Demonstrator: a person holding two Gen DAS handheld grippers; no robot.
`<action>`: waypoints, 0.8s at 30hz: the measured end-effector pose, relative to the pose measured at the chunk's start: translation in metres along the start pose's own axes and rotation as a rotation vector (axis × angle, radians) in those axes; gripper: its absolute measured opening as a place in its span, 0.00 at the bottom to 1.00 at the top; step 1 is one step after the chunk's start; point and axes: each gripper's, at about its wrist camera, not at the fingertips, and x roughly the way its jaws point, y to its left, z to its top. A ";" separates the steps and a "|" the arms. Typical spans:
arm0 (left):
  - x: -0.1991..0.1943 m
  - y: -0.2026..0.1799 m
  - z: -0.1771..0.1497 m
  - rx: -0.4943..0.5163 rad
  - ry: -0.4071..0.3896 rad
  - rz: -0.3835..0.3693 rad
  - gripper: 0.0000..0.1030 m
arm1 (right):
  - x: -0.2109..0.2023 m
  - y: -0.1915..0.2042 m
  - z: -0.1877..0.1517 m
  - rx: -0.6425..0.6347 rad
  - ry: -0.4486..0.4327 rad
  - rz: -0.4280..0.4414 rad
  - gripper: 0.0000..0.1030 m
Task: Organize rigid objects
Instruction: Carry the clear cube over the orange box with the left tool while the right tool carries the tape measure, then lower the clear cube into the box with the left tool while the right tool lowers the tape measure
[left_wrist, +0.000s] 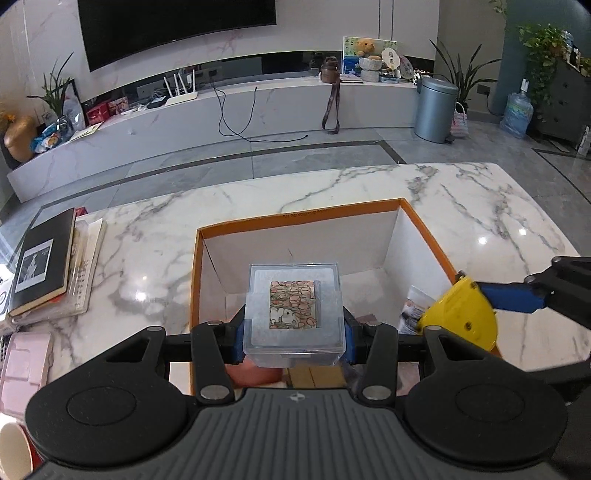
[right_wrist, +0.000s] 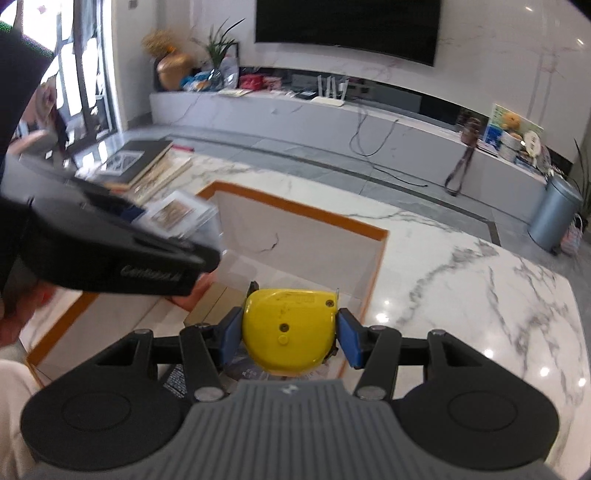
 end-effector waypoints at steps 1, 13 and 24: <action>0.003 0.001 0.001 0.003 -0.004 -0.004 0.51 | 0.005 0.003 0.001 -0.018 0.005 -0.001 0.53; 0.051 0.008 0.019 0.042 0.011 -0.035 0.51 | 0.061 0.025 0.021 -0.251 0.037 -0.074 0.52; 0.075 0.012 0.019 0.096 0.024 -0.038 0.51 | 0.078 0.027 0.035 -0.279 0.066 -0.049 0.52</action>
